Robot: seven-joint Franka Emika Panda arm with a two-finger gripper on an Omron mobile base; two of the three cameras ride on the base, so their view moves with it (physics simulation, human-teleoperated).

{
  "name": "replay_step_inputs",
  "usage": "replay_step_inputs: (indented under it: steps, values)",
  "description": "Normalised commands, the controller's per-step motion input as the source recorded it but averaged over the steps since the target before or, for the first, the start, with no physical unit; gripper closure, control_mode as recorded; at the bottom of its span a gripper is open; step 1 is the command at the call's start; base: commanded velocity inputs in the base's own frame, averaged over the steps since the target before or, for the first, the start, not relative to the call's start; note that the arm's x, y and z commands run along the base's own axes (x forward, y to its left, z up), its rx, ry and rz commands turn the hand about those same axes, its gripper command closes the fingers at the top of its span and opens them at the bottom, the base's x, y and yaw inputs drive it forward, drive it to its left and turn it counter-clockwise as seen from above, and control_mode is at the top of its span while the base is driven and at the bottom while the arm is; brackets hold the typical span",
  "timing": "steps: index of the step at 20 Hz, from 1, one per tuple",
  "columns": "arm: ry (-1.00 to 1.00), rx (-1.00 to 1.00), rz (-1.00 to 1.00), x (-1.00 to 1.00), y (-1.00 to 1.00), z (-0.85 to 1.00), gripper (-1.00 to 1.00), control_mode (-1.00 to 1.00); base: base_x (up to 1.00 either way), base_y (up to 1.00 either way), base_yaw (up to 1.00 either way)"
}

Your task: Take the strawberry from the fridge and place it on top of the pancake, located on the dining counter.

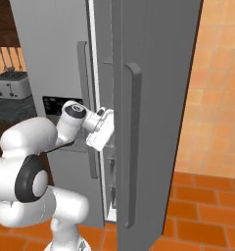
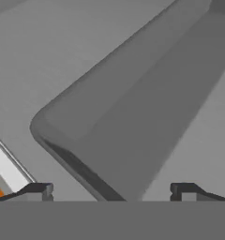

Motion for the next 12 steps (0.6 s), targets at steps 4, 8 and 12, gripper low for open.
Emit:
replay_step_inputs:
  steps: [4,8,12]
  values:
    - [0.09,0.0,0.0,-0.19,-0.73,-0.26,-1.0,-1.0,0.0,0.0,0.0]
    - [0.02,0.0,0.0,-0.43,-0.79,-0.11,-1.0,-1.0,0.0,0.0,0.0]
    - [-0.01,0.0,0.0,-0.24,-0.81,-0.01,-1.0,-1.0,0.0,0.0,0.0]
